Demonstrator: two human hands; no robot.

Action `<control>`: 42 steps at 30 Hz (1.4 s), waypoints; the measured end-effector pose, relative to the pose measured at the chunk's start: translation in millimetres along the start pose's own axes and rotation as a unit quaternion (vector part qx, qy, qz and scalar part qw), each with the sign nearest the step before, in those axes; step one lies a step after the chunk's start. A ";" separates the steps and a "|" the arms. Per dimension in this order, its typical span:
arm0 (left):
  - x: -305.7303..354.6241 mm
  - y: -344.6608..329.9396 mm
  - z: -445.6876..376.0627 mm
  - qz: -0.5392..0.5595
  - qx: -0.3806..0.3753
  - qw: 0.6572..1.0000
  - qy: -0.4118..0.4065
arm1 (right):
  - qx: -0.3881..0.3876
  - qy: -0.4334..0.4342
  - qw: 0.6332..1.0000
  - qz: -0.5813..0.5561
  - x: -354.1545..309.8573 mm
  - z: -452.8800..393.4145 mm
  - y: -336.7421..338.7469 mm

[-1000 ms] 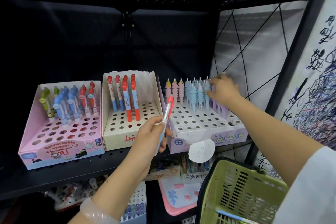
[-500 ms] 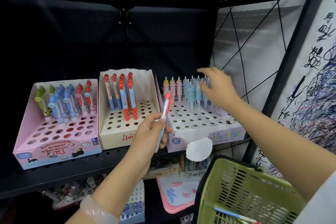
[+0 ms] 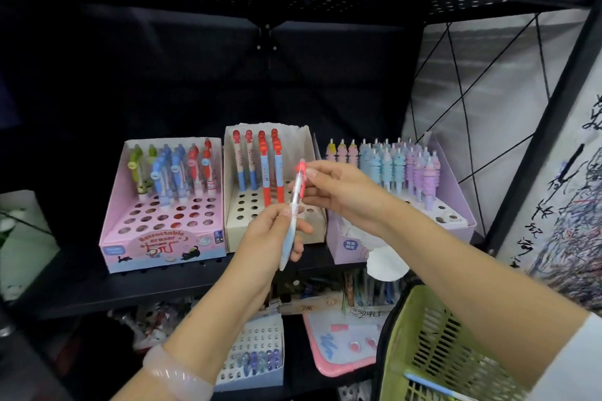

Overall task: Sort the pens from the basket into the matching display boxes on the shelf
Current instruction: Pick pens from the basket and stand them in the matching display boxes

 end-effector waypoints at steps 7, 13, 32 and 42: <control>34.5 75.3 12.0 -0.226 0.053 0.967 -0.103 | 0.114 0.061 0.985 0.111 -37.2 -30.5 -37.9; 78.8 155.6 18.4 -0.307 0.121 0.925 -0.189 | 0.240 0.135 0.938 0.209 -67.7 -65.7 -63.7; 69.4 193.2 33.9 -0.316 0.088 0.931 -0.159 | 0.112 0.022 0.897 0.427 -4.5 -123.0 -136.4; 18.2 97.8 54.0 -0.274 -0.040 0.953 -0.120 | 0.013 0.046 0.947 0.319 -29.8 -31.7 -98.9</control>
Point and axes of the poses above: each hand's wrist, its own z-axis away from the middle knuckle, its own y-axis out of the back of the hand, x = y × z, the point moved 6 cm from there along -z, towards the middle knuckle, and after that the axes turned 5 degrees about z, right-handed, at the moved point
